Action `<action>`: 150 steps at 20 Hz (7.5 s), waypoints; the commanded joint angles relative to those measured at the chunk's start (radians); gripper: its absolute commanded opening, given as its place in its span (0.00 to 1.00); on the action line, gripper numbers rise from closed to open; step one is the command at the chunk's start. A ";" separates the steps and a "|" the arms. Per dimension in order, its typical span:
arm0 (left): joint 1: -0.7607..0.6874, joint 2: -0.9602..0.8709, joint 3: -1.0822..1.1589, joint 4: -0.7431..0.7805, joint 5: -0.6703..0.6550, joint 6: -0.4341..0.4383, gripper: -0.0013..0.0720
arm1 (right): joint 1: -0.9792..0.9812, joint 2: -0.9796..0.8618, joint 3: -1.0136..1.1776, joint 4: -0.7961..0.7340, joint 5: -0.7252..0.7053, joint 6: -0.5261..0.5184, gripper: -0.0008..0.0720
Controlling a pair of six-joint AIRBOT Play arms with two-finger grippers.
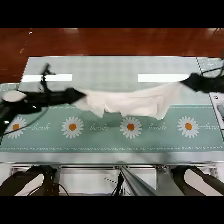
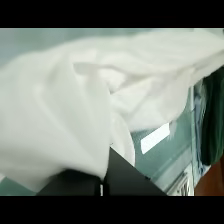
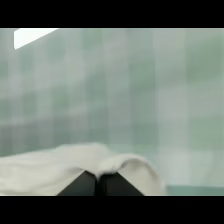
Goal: Fold the shirts.
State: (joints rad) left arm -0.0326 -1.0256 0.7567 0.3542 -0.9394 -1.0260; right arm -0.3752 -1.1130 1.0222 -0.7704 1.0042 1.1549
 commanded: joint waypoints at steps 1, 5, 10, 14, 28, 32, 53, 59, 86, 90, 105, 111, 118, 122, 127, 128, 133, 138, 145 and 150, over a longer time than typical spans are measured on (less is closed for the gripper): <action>0.154 0.188 0.261 -0.003 -0.008 0.063 0.06 | -0.060 0.191 0.193 0.002 -0.005 -0.009 0.04; 0.260 0.319 0.554 -0.003 -0.008 0.061 0.06 | -0.066 0.328 0.371 0.006 -0.033 0.005 0.04; 0.262 0.405 0.764 -0.003 -0.008 0.061 0.06 | -0.066 0.425 0.507 0.003 -0.023 0.110 0.04; 0.262 0.476 0.790 0.052 -0.048 -0.018 0.06 | -0.066 0.494 0.543 -0.005 0.091 0.139 0.04; 0.261 0.484 0.349 0.457 -0.575 -0.426 0.06 | 0.177 0.271 0.540 -0.606 0.701 0.225 0.04; 0.241 0.484 0.064 0.458 -0.530 -0.372 0.06 | 0.267 0.006 0.540 -0.608 0.526 0.207 0.04; 0.198 0.451 -0.367 0.447 -0.241 -0.354 0.06 | 0.264 -0.409 0.533 -0.522 0.438 0.169 0.64; 0.198 0.451 -0.367 0.447 -0.242 -0.343 0.06 | 0.248 -0.253 0.089 -0.253 0.309 0.171 0.64; 0.201 0.454 -0.226 0.447 -0.223 -0.291 0.05 | 0.545 0.042 -0.084 -0.103 -0.050 0.253 0.04; 0.201 0.457 0.117 0.428 -0.222 -0.291 0.06 | 0.417 0.306 0.157 -0.103 -0.137 0.256 0.04; 0.201 0.457 0.949 0.404 -0.596 -0.501 0.06 | 0.352 0.458 0.691 -0.360 0.312 0.448 0.04; 0.201 0.456 0.846 0.559 -0.870 -0.584 0.05 | 0.352 0.380 0.690 -0.470 0.785 0.457 0.04; 0.201 0.427 0.227 0.560 -0.674 -0.459 0.05 | 0.372 0.056 0.577 -0.625 0.739 0.321 0.04; 0.191 0.264 0.091 0.527 -0.274 -0.386 0.05 | 0.372 -0.188 0.577 -0.589 0.417 0.309 0.04; 0.097 -0.058 0.092 0.423 0.093 -0.249 0.06 | 0.372 -0.415 0.577 -0.435 0.154 0.312 0.04; 0.086 -0.120 0.092 0.423 0.135 -0.249 0.06 | 0.372 -0.444 0.577 -0.436 0.118 0.328 0.04; 0.074 -0.337 0.092 0.411 0.109 -0.250 0.06 | 0.379 -0.566 0.576 -0.426 0.059 0.444 0.04; 0.085 -0.377 0.102 0.409 -0.020 -0.253 0.65 | 0.393 -0.609 0.577 -0.388 0.142 0.416 0.50; 0.347 -0.203 0.155 0.695 -0.451 -0.285 0.67 | 0.332 -0.412 0.567 -0.735 0.481 0.231 0.64; 0.548 -0.057 -0.059 0.738 -0.476 -0.287 0.67 | 0.161 -0.278 0.377 -0.587 0.424 0.249 0.64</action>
State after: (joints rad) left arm 0.4080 -1.1515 0.7940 1.0447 -1.3643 -1.3067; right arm -0.1352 -1.4628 1.4956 -1.3952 1.4204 1.4200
